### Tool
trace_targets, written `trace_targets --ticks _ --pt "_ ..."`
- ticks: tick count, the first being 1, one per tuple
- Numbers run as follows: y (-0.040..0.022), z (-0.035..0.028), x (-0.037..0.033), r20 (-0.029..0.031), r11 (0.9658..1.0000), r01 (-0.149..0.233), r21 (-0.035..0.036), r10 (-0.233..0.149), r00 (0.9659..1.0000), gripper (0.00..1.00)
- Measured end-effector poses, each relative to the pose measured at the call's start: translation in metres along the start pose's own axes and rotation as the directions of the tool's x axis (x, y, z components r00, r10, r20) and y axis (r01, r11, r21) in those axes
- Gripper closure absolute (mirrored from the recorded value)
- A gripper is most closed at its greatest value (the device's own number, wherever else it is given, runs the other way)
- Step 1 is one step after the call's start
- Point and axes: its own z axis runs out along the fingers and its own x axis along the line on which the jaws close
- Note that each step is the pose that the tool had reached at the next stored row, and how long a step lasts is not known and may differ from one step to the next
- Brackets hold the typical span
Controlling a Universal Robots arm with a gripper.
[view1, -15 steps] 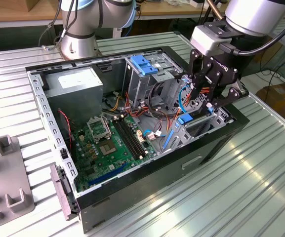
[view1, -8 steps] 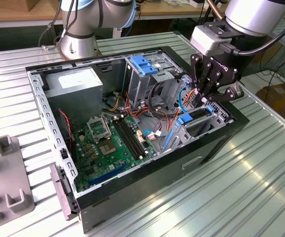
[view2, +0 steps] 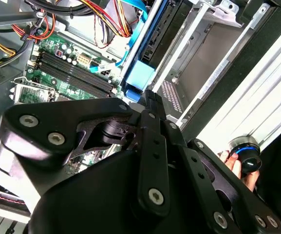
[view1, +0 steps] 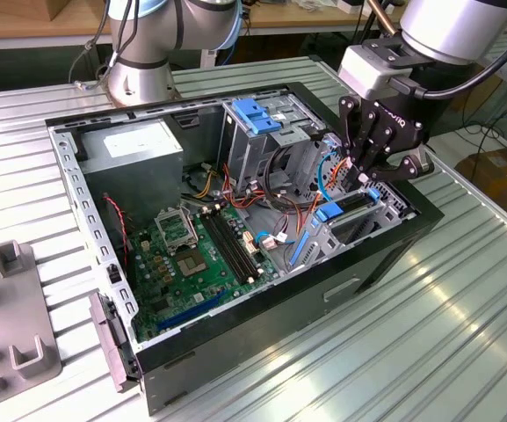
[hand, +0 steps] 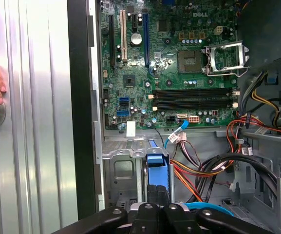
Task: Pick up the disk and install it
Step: 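Insert the disk into the insertion slot, then insert the first disk wire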
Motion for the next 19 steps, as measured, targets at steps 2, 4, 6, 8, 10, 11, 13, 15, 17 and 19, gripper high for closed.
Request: trace_targets --ticks 2,4,6,8,10,11,13,15,17,19 --pt "0.0 0.0 0.0 0.0 1.0 0.0 0.0 0.0 1.0 0.9" --pt "0.0 0.0 -0.0001 0.0 1.0 0.0 0.0 0.0 1.0 0.9" --pt "-0.0001 0.0 -0.0001 0.0 1.0 0.0 0.0 0.0 1.0 0.9" --pt "-0.0006 0.0 -0.0002 0.0 1.0 0.0 0.0 0.0 1.0 0.9" --pt "-0.0026 0.0001 -0.0002 0.0 1.0 0.0 0.0 0.0 1.0 0.9" --pt "-0.0037 0.0001 -0.0003 0.0 1.0 0.0 0.0 0.0 1.0 0.9" --pt "-0.0063 0.0002 -0.0004 0.0001 1.0 0.0 0.0 0.0 1.0 0.9" --pt "-0.0086 0.0002 -0.0005 0.0 1.0 0.0 0.0 0.0 1.0 0.9" --pt "-0.0118 0.0003 -0.0007 -0.0001 1.0 0.0 0.0 0.0 1.0 0.9" --pt "-0.0153 0.0003 -0.0009 0.0 1.0 0.0 0.0 0.0 1.0 0.9"
